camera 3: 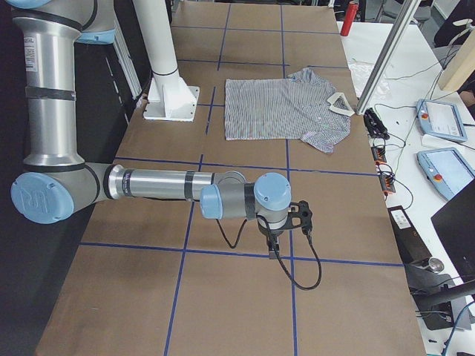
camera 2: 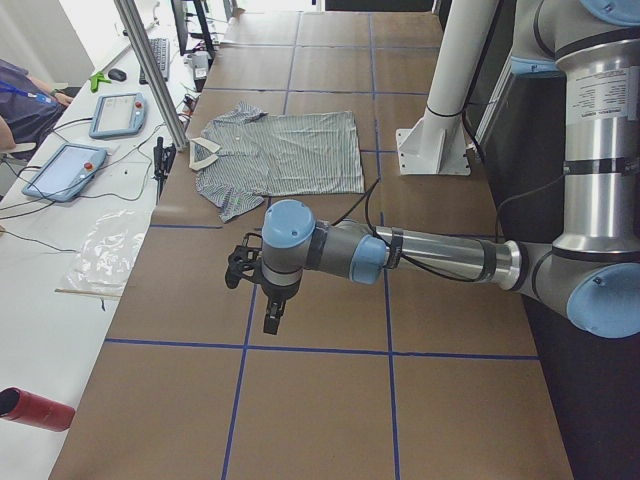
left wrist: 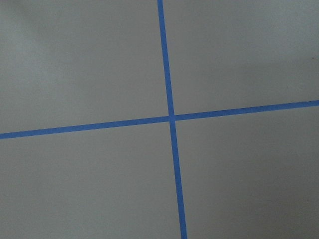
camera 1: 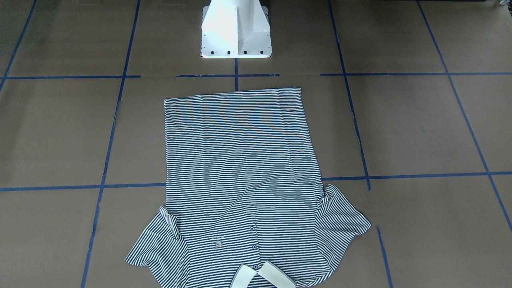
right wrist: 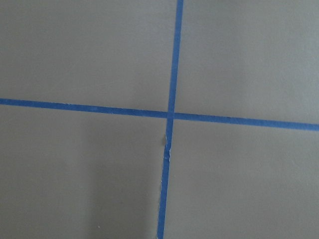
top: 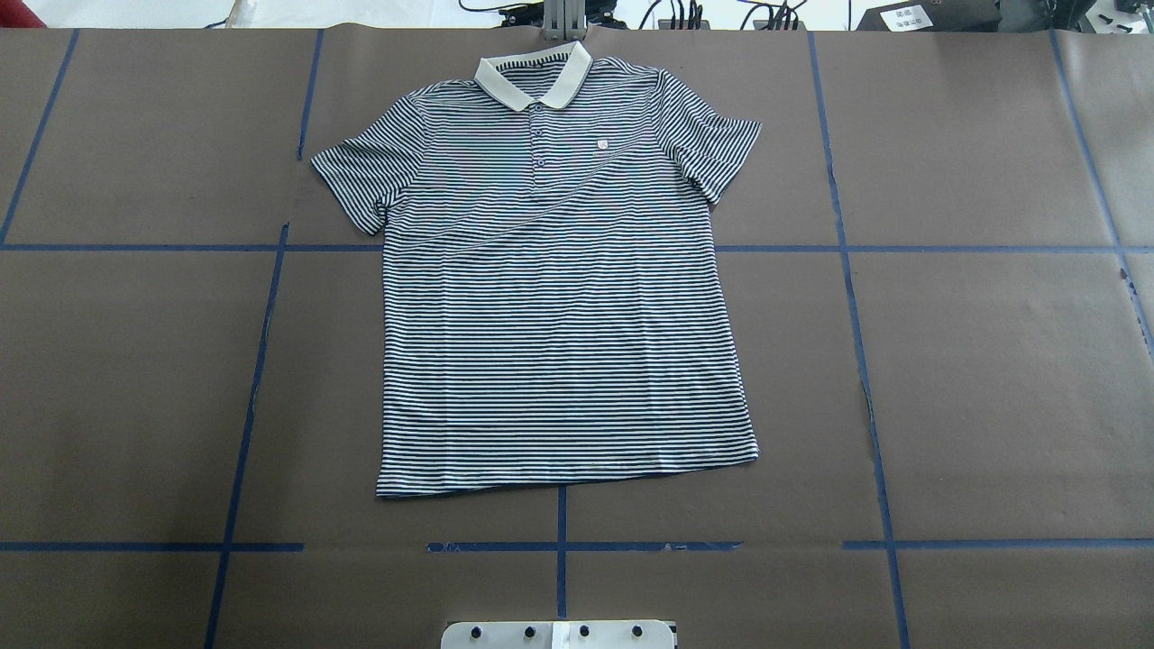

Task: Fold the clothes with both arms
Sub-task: 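Move the right gripper toward the shirt's sleeve nearest it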

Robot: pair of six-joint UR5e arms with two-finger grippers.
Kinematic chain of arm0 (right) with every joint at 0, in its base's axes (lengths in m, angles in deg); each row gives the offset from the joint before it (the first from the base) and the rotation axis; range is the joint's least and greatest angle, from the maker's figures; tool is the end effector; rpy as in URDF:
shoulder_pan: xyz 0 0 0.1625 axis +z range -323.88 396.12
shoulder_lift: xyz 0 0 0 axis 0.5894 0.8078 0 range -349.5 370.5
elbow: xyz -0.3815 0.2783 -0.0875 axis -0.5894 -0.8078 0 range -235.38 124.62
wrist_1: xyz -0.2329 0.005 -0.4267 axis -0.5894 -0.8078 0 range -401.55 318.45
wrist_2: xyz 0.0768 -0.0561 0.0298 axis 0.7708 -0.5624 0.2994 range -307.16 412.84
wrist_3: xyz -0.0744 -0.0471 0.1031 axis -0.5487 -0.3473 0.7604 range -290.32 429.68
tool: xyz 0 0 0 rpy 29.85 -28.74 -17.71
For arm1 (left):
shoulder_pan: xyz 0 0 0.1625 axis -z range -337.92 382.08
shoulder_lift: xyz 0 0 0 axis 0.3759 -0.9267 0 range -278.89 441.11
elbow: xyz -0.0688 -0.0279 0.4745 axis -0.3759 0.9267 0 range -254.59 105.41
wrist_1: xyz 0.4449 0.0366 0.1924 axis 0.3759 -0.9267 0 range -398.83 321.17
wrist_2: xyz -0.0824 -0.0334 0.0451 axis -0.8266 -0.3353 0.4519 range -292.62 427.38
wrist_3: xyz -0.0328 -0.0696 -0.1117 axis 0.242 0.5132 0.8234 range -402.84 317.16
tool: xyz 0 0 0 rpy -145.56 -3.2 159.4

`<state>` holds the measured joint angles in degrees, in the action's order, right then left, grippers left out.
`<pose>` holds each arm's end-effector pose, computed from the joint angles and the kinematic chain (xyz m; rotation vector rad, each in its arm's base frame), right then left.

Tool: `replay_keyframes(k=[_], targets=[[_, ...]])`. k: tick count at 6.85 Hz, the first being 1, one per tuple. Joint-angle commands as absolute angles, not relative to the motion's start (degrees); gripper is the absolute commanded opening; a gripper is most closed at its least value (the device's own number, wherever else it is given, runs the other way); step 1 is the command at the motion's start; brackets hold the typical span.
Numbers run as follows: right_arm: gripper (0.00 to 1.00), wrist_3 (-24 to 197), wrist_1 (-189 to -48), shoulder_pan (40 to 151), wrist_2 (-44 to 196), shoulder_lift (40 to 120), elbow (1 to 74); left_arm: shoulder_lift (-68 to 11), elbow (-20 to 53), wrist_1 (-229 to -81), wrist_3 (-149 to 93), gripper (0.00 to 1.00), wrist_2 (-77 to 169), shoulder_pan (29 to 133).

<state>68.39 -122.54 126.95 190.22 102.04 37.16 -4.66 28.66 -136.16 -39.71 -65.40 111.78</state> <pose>0.0418 -0.5681 0.7076 0.1797 -0.8215 -0.0796 -0.0383 -0.5501 0.6356 0.2495 0.7491 0.0596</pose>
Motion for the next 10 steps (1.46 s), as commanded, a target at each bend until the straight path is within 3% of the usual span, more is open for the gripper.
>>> replay_keyframes(k=[1,3,5,7,9,10], targets=[[1.00,69.7,-115.0,119.8,190.1,99.6,36.8,-8.1,31.4,-137.5,-39.9,1.00,-70.0,111.6],[1.00,87.6,-112.7,109.4,190.0,85.9,30.1,-8.0,26.5,-149.0,-38.8,1.00,-76.2,111.2],[1.00,97.9,-111.9,101.9,189.3,67.6,16.6,-12.0,23.2,-149.8,-30.6,1.00,-75.6,108.7],[0.99,107.0,-102.3,92.2,175.3,63.3,12.8,-17.0,18.7,-150.2,-31.0,1.00,-75.5,106.1],[0.98,112.4,-87.7,89.3,169.5,58.2,-0.1,-17.5,18.9,-151.4,-31.0,1.00,-73.5,105.4],[0.95,112.3,-87.3,89.4,169.3,56.1,-3.7,-17.2,18.4,-153.3,-30.8,1.00,-73.4,105.4]])
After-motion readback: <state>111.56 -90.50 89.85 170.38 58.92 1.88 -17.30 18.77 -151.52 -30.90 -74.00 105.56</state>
